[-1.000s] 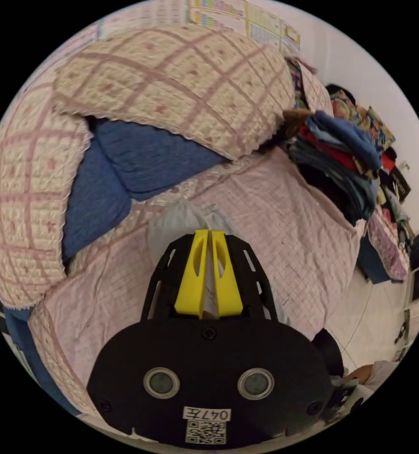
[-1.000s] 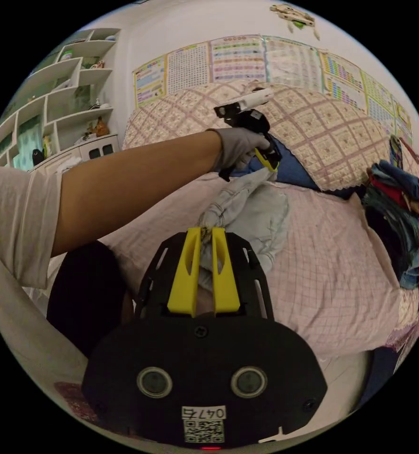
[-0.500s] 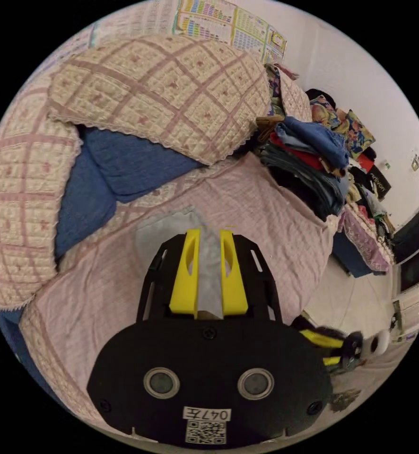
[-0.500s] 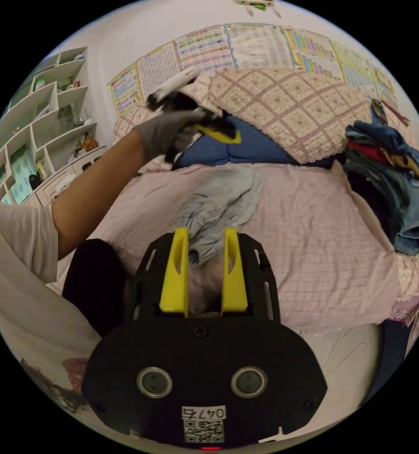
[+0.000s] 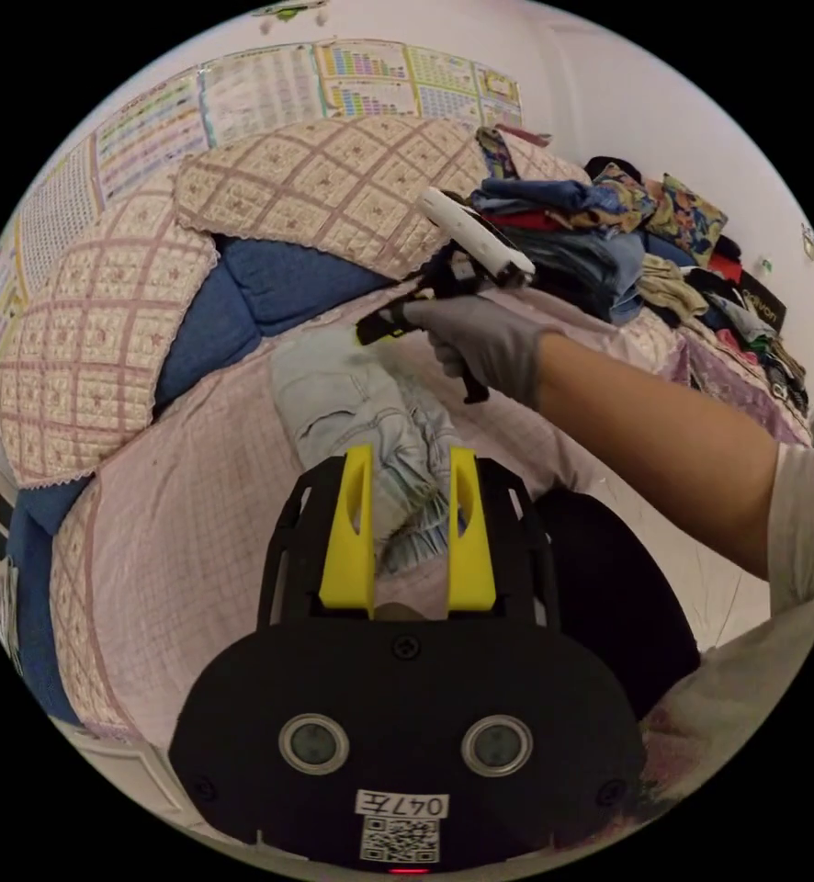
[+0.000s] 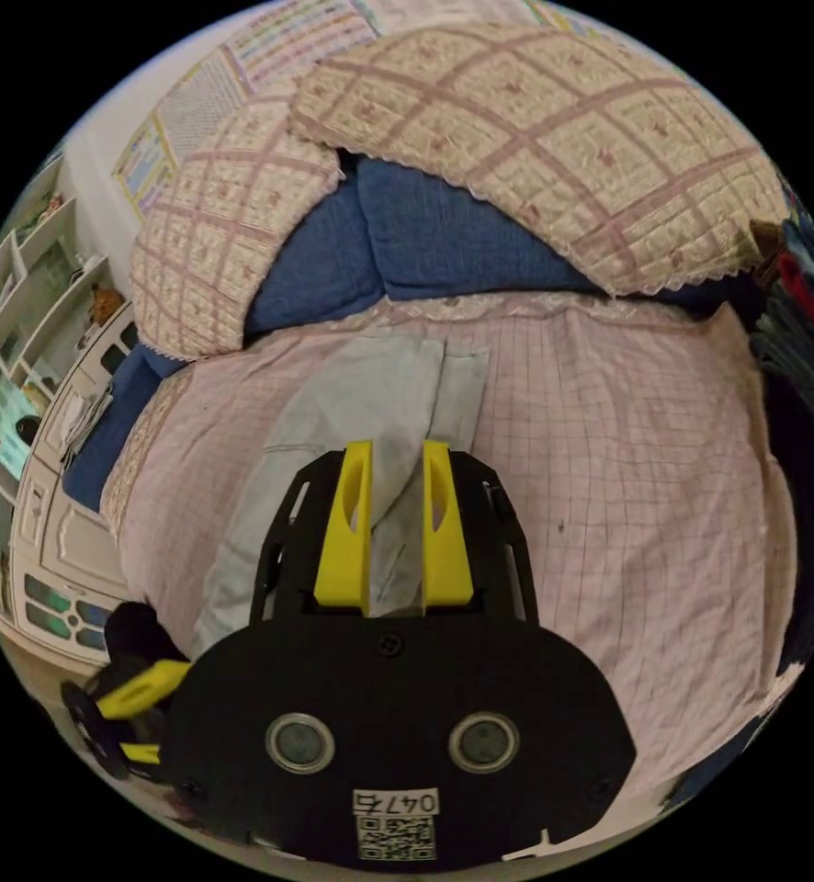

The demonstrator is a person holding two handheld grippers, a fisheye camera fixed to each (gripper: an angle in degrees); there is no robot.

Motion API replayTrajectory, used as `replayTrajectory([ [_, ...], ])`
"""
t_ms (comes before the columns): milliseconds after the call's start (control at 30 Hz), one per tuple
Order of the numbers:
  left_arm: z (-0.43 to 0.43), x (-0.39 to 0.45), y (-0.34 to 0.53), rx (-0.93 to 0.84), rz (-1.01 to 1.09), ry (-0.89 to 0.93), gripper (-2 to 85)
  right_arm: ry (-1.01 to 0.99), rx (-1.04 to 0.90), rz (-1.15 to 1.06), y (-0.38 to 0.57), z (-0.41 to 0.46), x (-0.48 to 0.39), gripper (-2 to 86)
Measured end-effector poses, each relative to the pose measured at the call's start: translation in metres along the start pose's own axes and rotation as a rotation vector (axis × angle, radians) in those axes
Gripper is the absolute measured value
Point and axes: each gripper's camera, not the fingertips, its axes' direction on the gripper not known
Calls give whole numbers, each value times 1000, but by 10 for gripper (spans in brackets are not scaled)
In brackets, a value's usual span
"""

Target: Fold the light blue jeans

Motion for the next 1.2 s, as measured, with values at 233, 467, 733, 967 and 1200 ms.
replayTrajectory([
  [233,-24,-25,24,29,-61,86,37,-37,-49,-41,-58,29,22,0],
  [467,-95,-51,44,235,-131,158,13,74,229,-350,-89,-30,0,-3],
  [733,-27,-25,28,0,-82,326,31,140,-39,-128,-102,24,104,-4],
  [967,-30,-58,45,21,-42,463,41,110,-66,-94,-126,35,139,4],
  [1200,-44,-192,62,47,-173,364,46,206,97,-128,-114,-4,144,13],
])
